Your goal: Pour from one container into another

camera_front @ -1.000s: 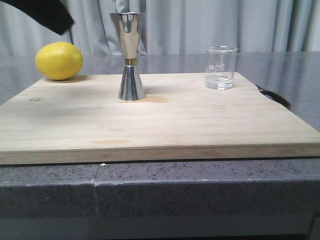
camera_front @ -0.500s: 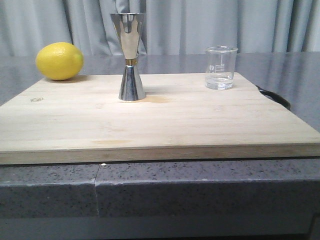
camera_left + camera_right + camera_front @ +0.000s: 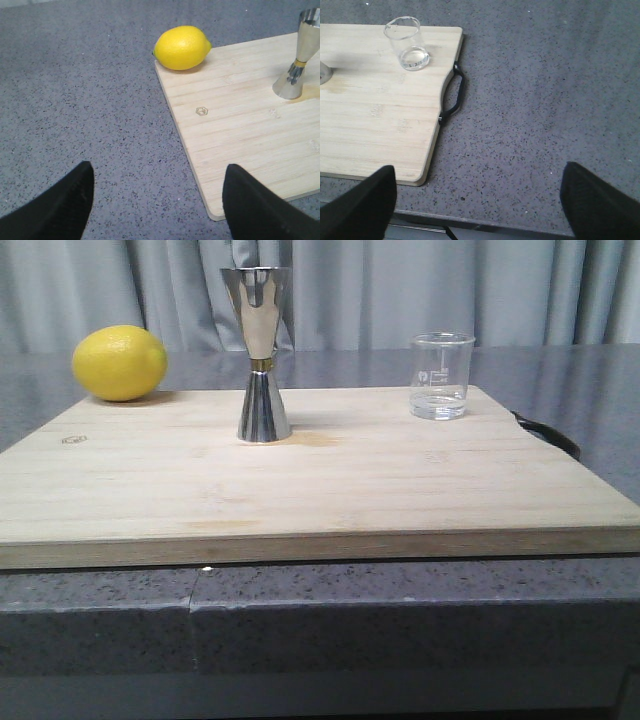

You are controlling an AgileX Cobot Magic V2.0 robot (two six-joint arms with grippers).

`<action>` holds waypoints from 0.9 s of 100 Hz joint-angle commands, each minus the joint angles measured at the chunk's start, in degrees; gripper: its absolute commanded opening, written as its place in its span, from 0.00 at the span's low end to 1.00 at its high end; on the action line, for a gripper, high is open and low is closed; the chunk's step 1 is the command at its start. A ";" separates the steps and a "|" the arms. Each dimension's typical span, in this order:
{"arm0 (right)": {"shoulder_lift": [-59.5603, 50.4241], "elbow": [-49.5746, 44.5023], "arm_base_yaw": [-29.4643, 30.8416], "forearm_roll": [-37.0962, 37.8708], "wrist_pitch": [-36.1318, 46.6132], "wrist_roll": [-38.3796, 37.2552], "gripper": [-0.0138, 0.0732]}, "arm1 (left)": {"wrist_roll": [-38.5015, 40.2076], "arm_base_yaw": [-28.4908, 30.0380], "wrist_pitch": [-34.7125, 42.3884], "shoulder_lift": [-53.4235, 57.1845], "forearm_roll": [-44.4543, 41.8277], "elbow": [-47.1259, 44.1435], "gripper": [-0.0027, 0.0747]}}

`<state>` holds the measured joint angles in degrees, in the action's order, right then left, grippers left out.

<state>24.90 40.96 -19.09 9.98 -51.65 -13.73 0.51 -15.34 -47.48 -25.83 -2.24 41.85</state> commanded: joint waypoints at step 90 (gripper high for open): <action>-0.12 1.06 0.27 2.01 4.67 -0.07 0.18 | 0.71 1.92 13.47 3.17 1.39 -2.89 0.01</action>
<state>24.52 40.62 -19.09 10.48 -50.72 -13.73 0.79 -15.19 -41.14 -24.69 -1.16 39.89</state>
